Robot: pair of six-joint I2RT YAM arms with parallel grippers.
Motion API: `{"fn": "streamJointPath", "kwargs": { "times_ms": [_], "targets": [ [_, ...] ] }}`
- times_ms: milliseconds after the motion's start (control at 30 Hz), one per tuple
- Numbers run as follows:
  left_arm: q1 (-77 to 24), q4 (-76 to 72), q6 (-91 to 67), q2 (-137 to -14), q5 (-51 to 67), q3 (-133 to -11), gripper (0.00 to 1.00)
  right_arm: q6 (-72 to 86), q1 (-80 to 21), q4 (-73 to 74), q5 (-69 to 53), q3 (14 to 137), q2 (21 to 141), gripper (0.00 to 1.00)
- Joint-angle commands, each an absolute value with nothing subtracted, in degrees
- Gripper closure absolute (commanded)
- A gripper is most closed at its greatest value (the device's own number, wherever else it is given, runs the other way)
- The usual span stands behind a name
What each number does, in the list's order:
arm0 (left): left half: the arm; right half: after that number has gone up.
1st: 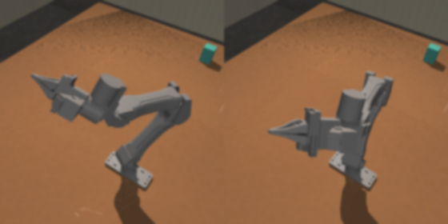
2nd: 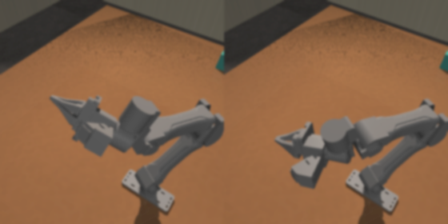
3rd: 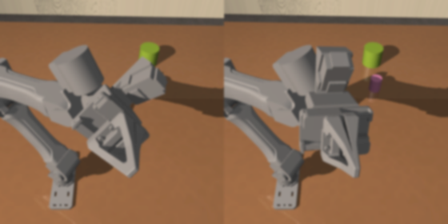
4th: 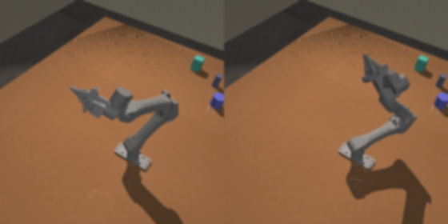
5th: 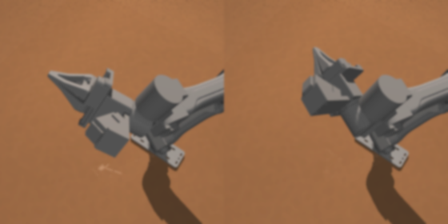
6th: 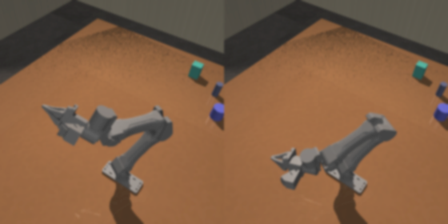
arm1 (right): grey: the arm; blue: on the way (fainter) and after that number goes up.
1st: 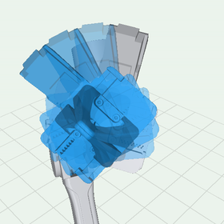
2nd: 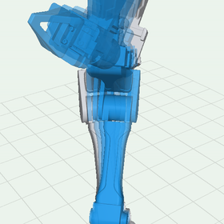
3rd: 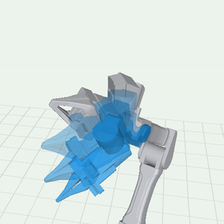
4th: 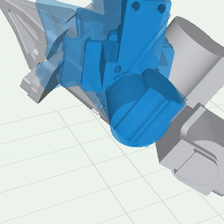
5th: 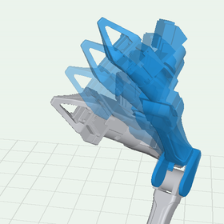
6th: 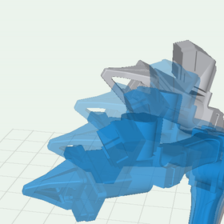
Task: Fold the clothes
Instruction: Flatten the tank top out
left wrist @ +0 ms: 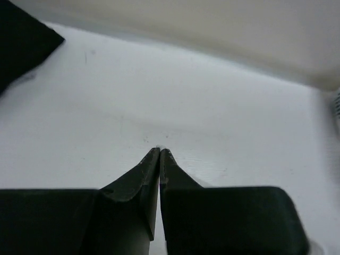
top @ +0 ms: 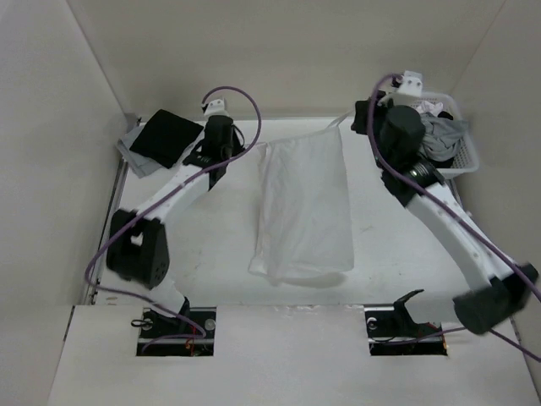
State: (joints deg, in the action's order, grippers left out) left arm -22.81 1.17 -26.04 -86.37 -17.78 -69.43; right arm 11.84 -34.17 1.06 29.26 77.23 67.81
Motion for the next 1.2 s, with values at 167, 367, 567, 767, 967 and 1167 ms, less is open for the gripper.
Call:
{"fn": "streamJointPath", "kwargs": {
  "times_ms": [167, 367, 567, 767, 967, 1167],
  "targets": [
    [-18.76, 11.07, -26.19, -113.05, -11.59, -103.38, 0.63, 30.49, -14.55, 11.04, 0.26, 98.05, 106.14, 0.73],
    [-28.31, 0.02, -28.29, -90.48, -20.02, -67.31, 0.79, 31.64, -18.05, 3.54, 4.22, 79.23, 94.86, 0.72],
    [-43.36, 4.11, -34.69, -70.95, -30.85, -39.05, 0.89, 38.49, -26.31, -7.46, 5.18, 48.99, 77.02, 1.0],
    [-50.05, 14.23, -48.06, -61.18, -25.76, -29.63, 0.81, 43.67, -33.61, -5.99, 11.25, 27.88, 58.04, 0.89],
    [-48.39, 12.75, -52.56, -58.62, -21.54, -24.53, 0.67, 49.03, -39.06, 4.12, 14.93, 18.38, 43.61, 0.74],
    [-45.13, 5.54, -53.08, -62.48, -11.61, -21.54, 0.68, 52.12, -41.35, 7.9, 17.57, 17.58, 39.99, 0.7]
  ]
}}
